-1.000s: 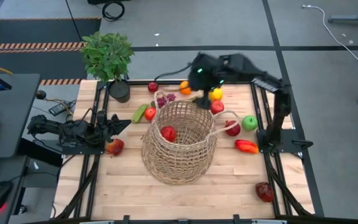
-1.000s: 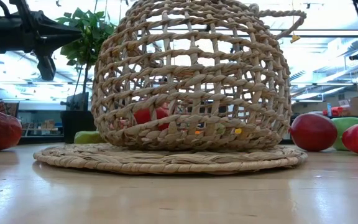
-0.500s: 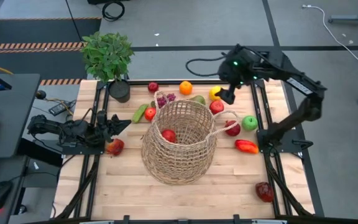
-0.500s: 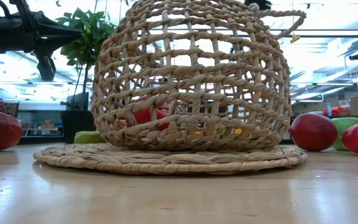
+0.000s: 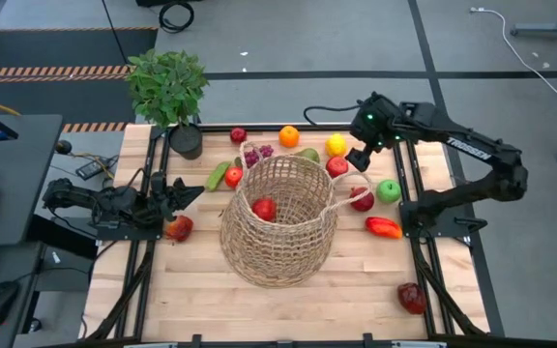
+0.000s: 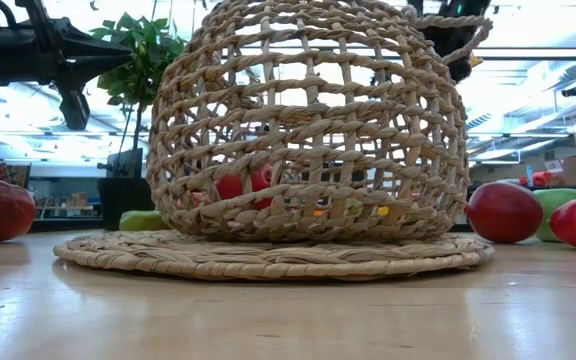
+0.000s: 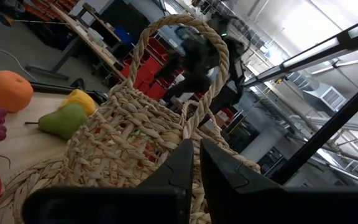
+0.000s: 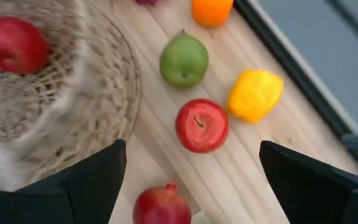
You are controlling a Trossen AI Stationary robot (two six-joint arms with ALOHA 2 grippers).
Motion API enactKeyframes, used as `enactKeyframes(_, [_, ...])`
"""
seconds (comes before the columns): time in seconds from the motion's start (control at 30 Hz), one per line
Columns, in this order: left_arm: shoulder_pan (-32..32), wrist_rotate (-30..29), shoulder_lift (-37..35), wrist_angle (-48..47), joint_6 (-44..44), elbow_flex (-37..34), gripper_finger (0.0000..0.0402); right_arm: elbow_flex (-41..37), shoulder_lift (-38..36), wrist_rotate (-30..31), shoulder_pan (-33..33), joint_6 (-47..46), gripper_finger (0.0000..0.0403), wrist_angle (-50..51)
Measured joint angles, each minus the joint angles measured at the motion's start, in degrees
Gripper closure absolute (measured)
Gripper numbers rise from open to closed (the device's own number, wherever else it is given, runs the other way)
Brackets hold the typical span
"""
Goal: Build produce basket
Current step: Put the red apple into the brown basket
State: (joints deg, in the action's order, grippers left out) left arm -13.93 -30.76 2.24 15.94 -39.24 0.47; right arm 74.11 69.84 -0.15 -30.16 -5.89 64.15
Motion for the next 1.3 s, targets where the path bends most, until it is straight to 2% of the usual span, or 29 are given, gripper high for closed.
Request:
enactKeyframes(0.23, [0.0, 0.0, 0.0, 0.0, 0.0, 0.0, 0.0365, -7.1, 6.2, -6.3, -7.8, 1.4, 0.0024, -6.9])
enactKeyframes(0.4, [0.0, 0.0, 0.0, 0.0, 0.0, 0.0, 0.0370, -7.6, 12.3, -6.5, -9.9, 13.4, 0.0015, -7.4])
enactKeyframes(0.6, [0.0, 0.0, 0.0, 0.0, -0.1, 0.0, 0.0369, -7.6, 17.8, -7.0, -9.6, 27.8, 0.0004, -8.0])
enactKeyframes(0.8, [0.0, 0.0, 0.0, 0.0, -0.1, 0.0, 0.0367, -7.6, 19.9, -7.4, -6.8, 39.8, 0.0004, -7.6])
enactKeyframes(0.97, [0.0, 0.0, 0.0, 0.0, -0.1, 0.0, 0.0372, -7.6, 19.9, -7.4, -4.7, 44.0, 0.0006, -8.4])
enactKeyframes(1.3, [0.0, 0.0, 0.0, 0.0, -0.1, 0.0, 0.0368, -7.7, 20.3, -7.6, -4.8, 50.6, 0.0006, -12.5])
